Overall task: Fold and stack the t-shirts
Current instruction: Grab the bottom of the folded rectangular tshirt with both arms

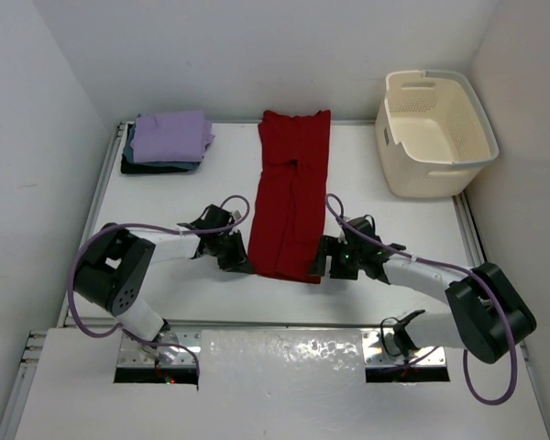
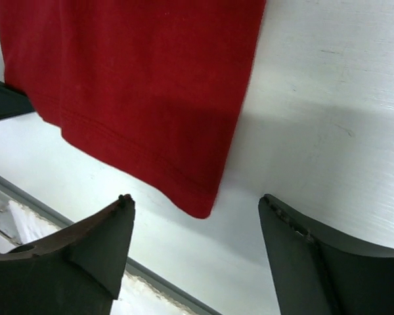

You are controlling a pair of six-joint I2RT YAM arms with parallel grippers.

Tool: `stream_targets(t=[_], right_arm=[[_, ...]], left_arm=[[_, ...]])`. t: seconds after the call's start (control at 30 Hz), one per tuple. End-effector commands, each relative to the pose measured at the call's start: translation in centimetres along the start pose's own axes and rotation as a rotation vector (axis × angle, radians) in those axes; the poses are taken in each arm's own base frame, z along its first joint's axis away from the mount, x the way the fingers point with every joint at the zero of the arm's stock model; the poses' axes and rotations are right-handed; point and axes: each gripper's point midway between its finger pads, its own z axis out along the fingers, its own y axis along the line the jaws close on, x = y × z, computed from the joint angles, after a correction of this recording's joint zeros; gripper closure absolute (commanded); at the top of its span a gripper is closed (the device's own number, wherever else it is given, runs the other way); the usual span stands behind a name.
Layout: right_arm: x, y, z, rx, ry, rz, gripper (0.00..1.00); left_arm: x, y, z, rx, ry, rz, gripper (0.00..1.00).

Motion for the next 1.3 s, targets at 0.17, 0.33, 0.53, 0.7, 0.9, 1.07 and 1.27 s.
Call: stream_targets(t=[0.17,0.33,0.53,0.7,0.9,1.07,1.27], right_arm=[[0.4,0.9,1.2,-0.034,0.038,0.069,0.42],[1.0,0.7,1.5,-0.021,0.068,0.083,0.53],[1.5,0.3,1.9,-0.009,0.088,0.096,0.76],[1.3,0.9,1.4,-0.036,0.087,0.040,1.00],[3.9,1.5,-0.9,-0.087,0.195,-0.042,1.00],[7.4,2.6,-3.2,-0.175,0.302,-0.053,1.00],[3.5,4.2,-3.8,-0.153,0.191,-0.138,1.00]], left_arm=[[1.5,2.6,0.2,-0.115,0.015,-0.002,1.00],[1.3,2.2,-0.1,-0.101,0.001,-0.004,1.00],[1.2,1.4,-0.1,-0.070,-0.008,0.005,1.00],[2.2,1.1,-0.5,-0.059,0.008,-0.005,1.00],[6.2,1.4,-2.0,-0.054,0.073,-0.031,1.00],[8.9,-0.7,-3.3,0.003,0.131,-0.031,1.00],[4.9,-4.6,-4.6,0.035,0.025,0.014,1.00]])
